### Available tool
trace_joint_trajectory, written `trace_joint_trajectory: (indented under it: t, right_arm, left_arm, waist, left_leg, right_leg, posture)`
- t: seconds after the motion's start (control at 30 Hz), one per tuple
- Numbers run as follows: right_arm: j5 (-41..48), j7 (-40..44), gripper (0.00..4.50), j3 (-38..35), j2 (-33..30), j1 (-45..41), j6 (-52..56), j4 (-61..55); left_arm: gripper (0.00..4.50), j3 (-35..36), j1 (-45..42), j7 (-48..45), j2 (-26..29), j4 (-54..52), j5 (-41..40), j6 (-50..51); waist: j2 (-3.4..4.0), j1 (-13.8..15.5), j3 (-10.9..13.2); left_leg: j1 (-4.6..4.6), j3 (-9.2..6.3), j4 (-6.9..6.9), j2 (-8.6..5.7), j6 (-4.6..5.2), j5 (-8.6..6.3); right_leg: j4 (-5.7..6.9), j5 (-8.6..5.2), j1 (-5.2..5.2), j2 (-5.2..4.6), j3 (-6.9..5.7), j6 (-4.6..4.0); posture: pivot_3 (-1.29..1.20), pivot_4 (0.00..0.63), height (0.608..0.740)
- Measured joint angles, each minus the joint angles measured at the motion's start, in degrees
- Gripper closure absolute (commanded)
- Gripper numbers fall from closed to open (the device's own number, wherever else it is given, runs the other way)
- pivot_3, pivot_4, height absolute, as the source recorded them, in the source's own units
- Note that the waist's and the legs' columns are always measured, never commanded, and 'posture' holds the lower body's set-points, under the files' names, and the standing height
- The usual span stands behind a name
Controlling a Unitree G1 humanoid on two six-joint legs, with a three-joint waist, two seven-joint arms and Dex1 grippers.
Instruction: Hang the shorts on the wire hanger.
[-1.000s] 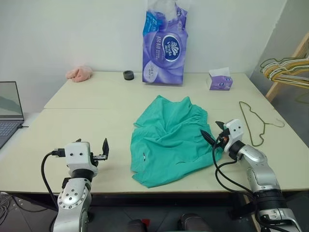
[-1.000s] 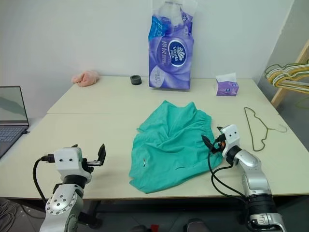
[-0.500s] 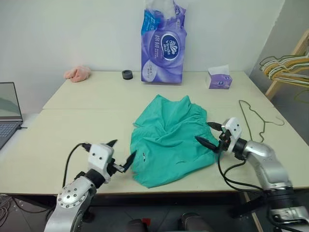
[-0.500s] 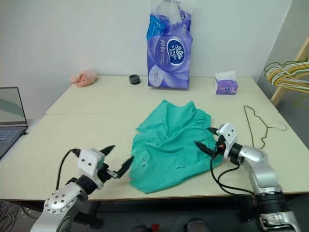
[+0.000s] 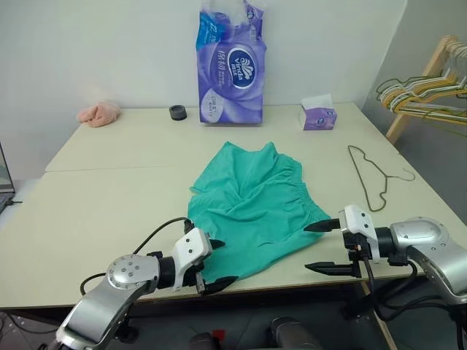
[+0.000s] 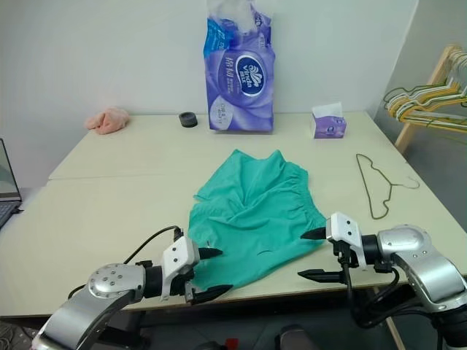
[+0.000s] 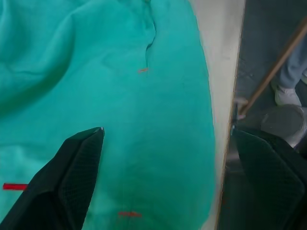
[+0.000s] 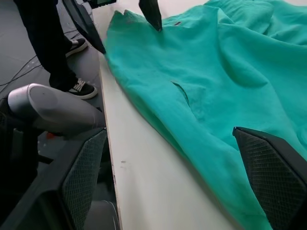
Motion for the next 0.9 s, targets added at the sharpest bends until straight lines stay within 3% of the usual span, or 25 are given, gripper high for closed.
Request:
trace_joint_trajectory:
  t: [0.07, 0.17, 0.57, 0.73, 0.9]
  right_arm:
    - [-0.71, 0.02, 0.01, 0.00, 0.00, 0.90, -1.54, 0.76]
    - [-2.02, 0.02, 0.00, 0.00, 0.01, 0.95, -3.49, 1.87]
    - [-4.49, -1.48, 0.00, 0.18, 2.78, -0.37, -7.52, 3.46]
    - [-11.50, -2.15, 0.00, 3.60, 2.99, -2.17, -15.48, 7.83]
    - [-18.26, -2.73, 0.00, 6.95, 3.35, -4.85, -23.46, 13.41]
  left_arm:
    - [0.00, 0.00, 0.03, 0.25, -0.27, 1.00, 0.38, 0.08]
    - [0.62, 0.00, 0.29, 0.02, -0.24, 1.32, 0.63, 0.36]
    - [4.32, -1.17, 2.47, 0.23, 1.47, 2.55, 4.87, -2.33]
    - [4.45, 0.95, -0.67, 3.77, -1.48, 5.43, 6.24, -4.06]
    - [4.45, 6.60, -2.49, 3.55, -2.77, 5.44, 2.03, -3.70]
  waist:
    - [-0.03, -0.43, 0.10]
    - [0.00, -1.13, 0.17]
    - [-0.01, -1.96, 0.18]
    - [-0.04, -1.95, 0.19]
    - [-0.01, -2.03, 0.19]
  left_leg:
    - [-0.01, 0.00, -0.02, 0.01, 0.00, 0.00]
    - [-0.07, -0.01, -0.02, 0.01, 0.00, 0.00]
    - [-0.06, -0.03, -0.02, 0.01, 0.00, 0.00]
    - [-0.07, -0.02, -0.01, 0.00, 0.00, 0.00]
    - [-0.08, 0.00, -0.01, 0.00, 0.00, 0.00]
  right_leg:
    - [0.00, 0.09, -0.02, 0.00, -0.01, 0.17]
    - [0.00, 0.09, -0.07, 0.00, 0.00, 0.17]
    - [0.00, 0.10, -0.06, -0.02, 0.00, 0.20]
    - [0.01, 0.12, -0.06, -0.01, -0.01, 0.23]
    - [0.02, 0.13, -0.08, -0.01, 0.01, 0.24]
  posture:
    - [-0.20, 0.041, 0.740]
    - [-0.20, 0.041, 0.740]
    - [-0.18, 0.036, 0.740]
    - [-0.18, 0.037, 0.740]
    - [-0.17, 0.035, 0.740]
